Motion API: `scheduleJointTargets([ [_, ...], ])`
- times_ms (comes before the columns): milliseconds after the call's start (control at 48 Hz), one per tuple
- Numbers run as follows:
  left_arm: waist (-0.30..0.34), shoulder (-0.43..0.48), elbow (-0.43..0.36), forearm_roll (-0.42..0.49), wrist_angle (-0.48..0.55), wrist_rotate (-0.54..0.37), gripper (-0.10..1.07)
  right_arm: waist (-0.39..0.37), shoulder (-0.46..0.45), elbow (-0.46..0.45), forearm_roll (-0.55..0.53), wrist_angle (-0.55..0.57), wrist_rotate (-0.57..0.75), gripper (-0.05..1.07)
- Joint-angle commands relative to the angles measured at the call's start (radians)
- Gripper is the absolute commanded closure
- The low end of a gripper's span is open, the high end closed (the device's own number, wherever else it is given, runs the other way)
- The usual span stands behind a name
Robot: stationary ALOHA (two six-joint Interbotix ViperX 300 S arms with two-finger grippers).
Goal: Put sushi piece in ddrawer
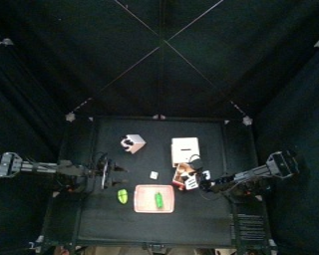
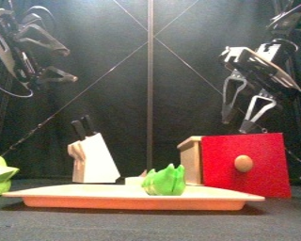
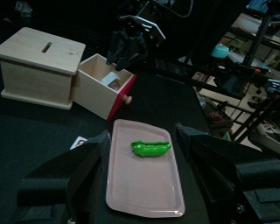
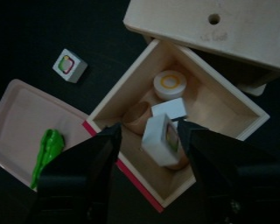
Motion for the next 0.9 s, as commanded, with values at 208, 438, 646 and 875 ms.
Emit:
scheduleJointTargets([
  [208,0.003,0.002,-0.012,-0.002,-0.005,0.002,0.03,-0.002,0.0,-0.006,0.043,-0.002,-0.012,0.1],
  [438,0.003,0.002,-0.012,0.0,-0.005,0.002,0.03,-0.002,0.0,-0.006,0.046,-0.011,-0.012,0.1],
  [646,0.005,0.002,-0.012,-0.002,-0.005,0.002,0.03,-0.003,0.009,-0.006,0.041,-0.029,-0.012,0.1],
  [875,0.003,0.002,-0.012,-0.002,-0.005,0.002,0.03,-0.003,0.026,-0.023,0.029,-0.032,-0.012,0.1],
])
